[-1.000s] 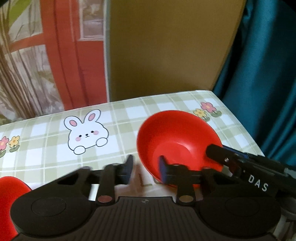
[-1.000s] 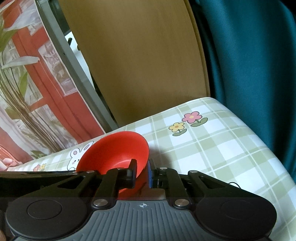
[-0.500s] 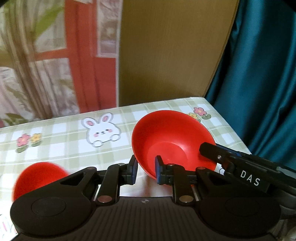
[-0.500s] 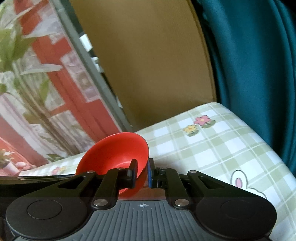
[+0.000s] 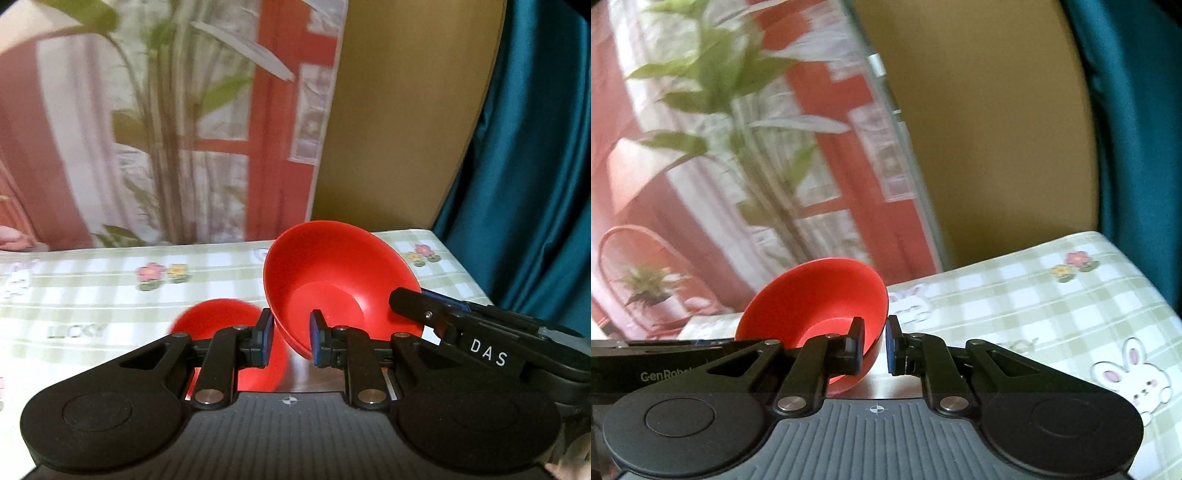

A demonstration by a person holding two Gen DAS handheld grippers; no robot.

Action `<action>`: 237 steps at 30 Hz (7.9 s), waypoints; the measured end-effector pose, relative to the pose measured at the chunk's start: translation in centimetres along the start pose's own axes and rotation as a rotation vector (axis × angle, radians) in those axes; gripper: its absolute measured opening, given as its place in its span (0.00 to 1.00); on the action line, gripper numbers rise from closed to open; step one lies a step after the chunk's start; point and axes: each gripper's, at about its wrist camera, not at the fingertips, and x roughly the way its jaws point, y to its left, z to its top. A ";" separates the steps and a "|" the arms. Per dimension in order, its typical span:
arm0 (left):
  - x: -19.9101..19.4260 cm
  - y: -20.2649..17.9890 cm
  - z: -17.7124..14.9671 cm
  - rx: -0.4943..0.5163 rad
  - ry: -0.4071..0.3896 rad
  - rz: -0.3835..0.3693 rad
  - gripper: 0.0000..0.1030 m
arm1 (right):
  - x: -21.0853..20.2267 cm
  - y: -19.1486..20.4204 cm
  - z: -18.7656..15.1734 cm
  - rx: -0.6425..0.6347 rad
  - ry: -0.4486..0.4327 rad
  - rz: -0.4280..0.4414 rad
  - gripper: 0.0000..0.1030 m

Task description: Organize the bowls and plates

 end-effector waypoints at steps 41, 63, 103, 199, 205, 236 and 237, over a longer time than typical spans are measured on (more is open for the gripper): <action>4.4 5.4 -1.4 0.007 0.085 0.000 0.31 | 7.6 4.8 -3.4 -0.063 0.166 -0.026 0.13; 6.6 7.0 -1.9 0.007 0.114 0.034 0.33 | 9.3 4.1 -4.2 -0.054 0.206 -0.034 0.15; 7.2 7.9 -3.2 -0.166 0.113 -0.048 0.23 | 10.0 3.3 -5.2 0.032 0.209 -0.013 0.15; -9.1 11.4 -13.8 -0.333 -0.010 0.080 0.52 | -1.3 15.9 -13.4 -0.264 0.200 0.033 0.23; -10.2 11.3 -13.5 -0.331 -0.035 0.093 0.63 | -2.5 15.4 -12.6 -0.245 0.164 0.019 0.30; -21.2 7.5 -9.0 -0.116 -0.325 0.326 0.84 | -12.0 15.9 -6.1 -0.231 -0.083 -0.062 1.00; -21.8 7.3 -8.7 -0.109 -0.337 0.330 0.84 | -12.7 16.0 -5.6 -0.229 -0.097 -0.063 1.00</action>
